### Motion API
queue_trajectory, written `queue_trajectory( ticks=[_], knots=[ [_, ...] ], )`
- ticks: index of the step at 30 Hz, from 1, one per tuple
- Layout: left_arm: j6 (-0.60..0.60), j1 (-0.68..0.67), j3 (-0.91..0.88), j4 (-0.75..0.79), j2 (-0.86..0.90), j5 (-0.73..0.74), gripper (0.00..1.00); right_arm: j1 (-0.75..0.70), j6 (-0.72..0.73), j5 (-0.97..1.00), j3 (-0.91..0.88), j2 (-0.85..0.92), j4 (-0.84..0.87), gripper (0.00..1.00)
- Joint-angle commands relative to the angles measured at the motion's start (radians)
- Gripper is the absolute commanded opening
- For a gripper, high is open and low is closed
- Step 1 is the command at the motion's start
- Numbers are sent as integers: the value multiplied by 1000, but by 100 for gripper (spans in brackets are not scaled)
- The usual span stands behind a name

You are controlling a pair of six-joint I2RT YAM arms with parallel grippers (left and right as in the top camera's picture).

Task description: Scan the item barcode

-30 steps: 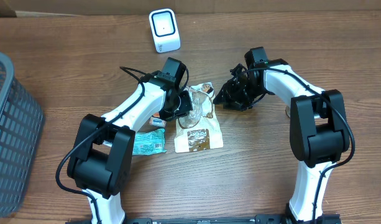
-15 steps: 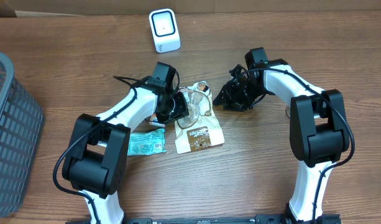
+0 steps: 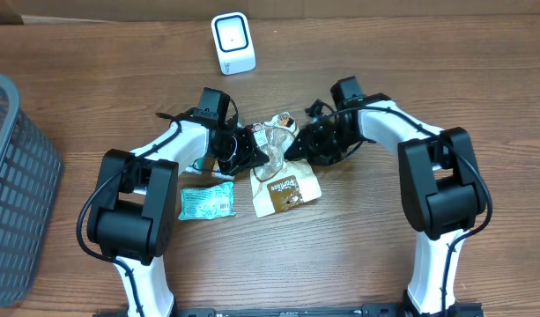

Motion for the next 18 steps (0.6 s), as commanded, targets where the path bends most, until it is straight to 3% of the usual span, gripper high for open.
queue_trajectory(
  ticks=[1, 8, 13, 18],
  knots=[
    [23, -8, -36, -4, 69, -83, 4, 31, 18, -10, -18, 7, 16, 46],
    [23, -8, -36, -4, 69, -83, 4, 88, 73, -9, -18, 7, 67, 44],
    [22, -8, -35, -3, 69, -83, 4, 88, 85, -10, -18, 7, 72, 21],
    [40, -8, -19, 3, 61, -82, 4, 87, 85, -10, -18, 7, 72, 6]
  ],
)
